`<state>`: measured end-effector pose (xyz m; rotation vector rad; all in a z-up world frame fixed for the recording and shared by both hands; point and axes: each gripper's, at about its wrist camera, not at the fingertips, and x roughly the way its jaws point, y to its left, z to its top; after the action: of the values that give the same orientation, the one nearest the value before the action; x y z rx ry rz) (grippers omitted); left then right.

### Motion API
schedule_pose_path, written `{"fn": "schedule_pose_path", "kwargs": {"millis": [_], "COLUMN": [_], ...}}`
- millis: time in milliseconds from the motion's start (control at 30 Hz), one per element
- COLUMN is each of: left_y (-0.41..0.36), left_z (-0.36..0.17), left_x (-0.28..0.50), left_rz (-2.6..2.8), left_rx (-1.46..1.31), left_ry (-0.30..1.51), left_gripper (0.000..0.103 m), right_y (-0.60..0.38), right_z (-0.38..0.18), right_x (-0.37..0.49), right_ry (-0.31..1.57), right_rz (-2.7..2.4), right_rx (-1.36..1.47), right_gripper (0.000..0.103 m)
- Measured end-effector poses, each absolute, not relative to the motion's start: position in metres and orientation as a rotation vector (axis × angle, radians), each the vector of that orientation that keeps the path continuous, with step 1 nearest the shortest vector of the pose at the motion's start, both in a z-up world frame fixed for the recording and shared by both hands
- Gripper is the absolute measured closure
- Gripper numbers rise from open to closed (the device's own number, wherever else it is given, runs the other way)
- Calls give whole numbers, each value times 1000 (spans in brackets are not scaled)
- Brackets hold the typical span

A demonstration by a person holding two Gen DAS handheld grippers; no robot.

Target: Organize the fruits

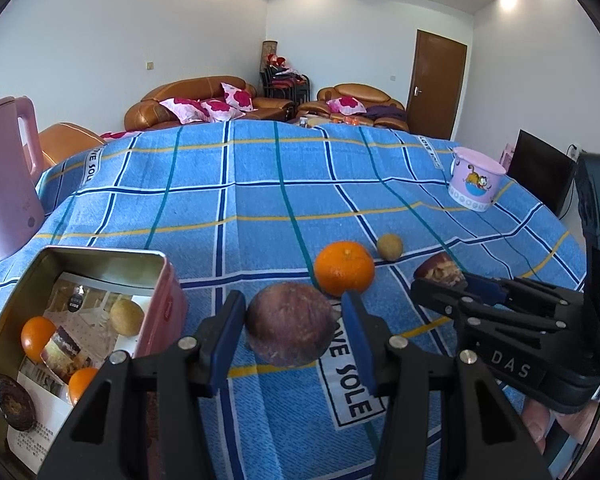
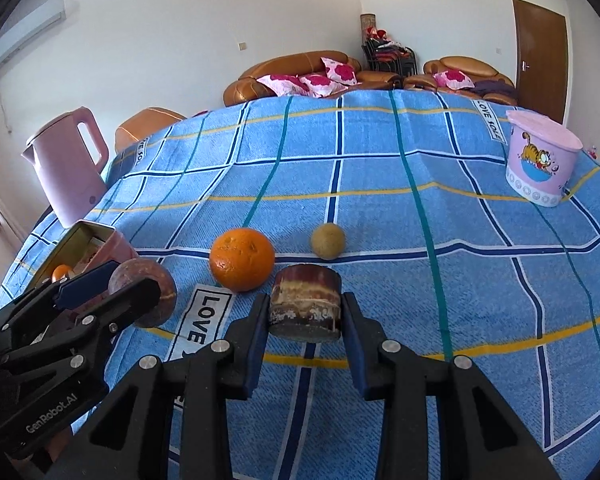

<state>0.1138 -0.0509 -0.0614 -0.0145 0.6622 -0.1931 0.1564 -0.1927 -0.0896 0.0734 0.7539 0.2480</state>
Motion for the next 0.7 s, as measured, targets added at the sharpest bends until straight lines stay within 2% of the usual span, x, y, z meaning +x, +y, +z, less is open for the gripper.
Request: {"fn": "schedule_pose_path", "kwargs": {"millis": [700], "left_y": [-50], "left_z": [-56], "left_x": [106], "left_rz": [-179], "left_rx": [-8], "left_ry": [610], "left_gripper": [52], "right_y": [-197], "right_z": [-77], "right_x": [140], "right_ry": [644], "right_rz": [244], "right_rx": [83], "right_gripper": [66]}}
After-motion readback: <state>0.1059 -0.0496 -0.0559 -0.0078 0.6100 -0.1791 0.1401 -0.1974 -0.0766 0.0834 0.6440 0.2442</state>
